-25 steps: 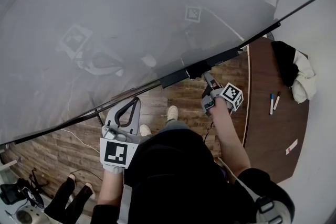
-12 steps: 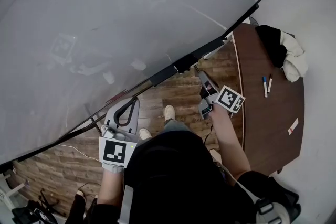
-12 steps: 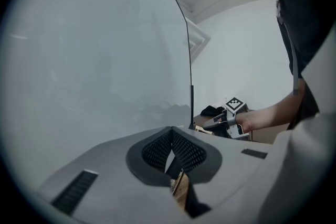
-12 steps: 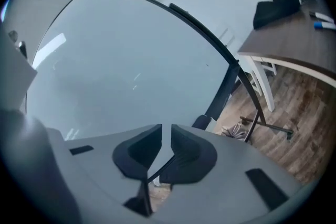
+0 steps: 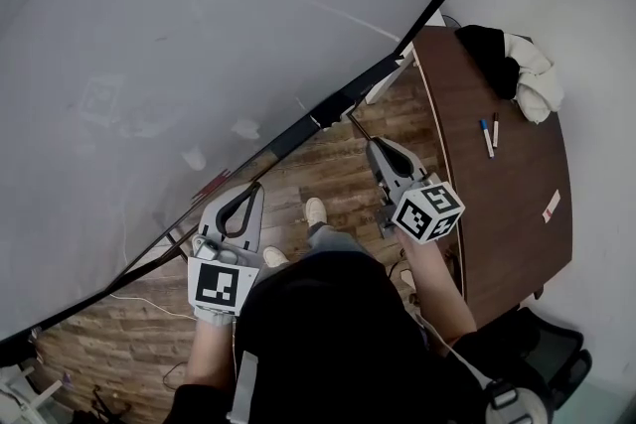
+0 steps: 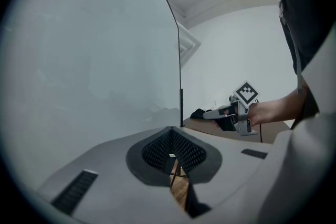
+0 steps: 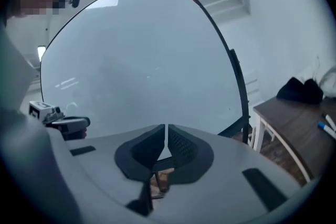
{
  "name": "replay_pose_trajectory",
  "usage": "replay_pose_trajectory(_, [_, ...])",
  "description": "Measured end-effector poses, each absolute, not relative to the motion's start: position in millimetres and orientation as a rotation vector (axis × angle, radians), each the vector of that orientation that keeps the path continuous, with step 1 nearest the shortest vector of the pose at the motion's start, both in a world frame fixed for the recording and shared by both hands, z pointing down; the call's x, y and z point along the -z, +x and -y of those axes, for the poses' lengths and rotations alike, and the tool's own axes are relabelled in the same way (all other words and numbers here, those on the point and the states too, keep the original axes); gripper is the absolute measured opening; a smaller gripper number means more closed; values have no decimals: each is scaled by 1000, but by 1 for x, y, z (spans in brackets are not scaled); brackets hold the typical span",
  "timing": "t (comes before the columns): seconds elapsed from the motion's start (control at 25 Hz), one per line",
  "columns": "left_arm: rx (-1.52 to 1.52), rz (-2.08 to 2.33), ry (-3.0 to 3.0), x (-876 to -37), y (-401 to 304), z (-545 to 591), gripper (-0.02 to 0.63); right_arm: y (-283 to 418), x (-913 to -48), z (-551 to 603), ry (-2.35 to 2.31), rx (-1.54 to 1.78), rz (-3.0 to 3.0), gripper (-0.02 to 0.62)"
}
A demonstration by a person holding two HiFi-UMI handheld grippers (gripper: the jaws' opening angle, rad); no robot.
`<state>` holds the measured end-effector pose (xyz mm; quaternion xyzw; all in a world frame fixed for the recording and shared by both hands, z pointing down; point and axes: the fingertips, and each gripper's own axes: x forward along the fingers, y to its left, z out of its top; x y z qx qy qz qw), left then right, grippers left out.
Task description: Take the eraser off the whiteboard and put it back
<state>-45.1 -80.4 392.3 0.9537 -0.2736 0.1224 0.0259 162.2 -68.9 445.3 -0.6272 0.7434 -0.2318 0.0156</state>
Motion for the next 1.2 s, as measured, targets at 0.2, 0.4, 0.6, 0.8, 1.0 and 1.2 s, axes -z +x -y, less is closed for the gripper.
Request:
replay_pose_trajectory(0.2, [-359, 784, 2968, -392, -41, 74, 6, 140, -417, 48, -2067, 483, -2441, 32])
replay_pose_trajectory(0.4, [-345, 735, 2990, -387, -38, 68, 6, 120, -394, 29, -2116, 324, -2509, 32])
replay_pose_trajectory(0.6, [-329, 700, 3012, -384, -37, 64, 6, 102, -378, 13, -2154, 193, -2559, 32])
replay_pose_trajectory(0.8, [-322, 666, 3028, -383, -36, 56, 6, 89, -370, -1, -2173, 122, -2588, 32])
replay_pose_trajectory(1.0, [-318, 651, 3040, -381, -36, 52, 6, 80, -368, -6, -2167, 79, -2615, 32])
replay_pose_trajectory(1.2, [-317, 650, 3041, -380, -36, 51, 6, 81, -370, -8, -2181, 111, -2604, 32])
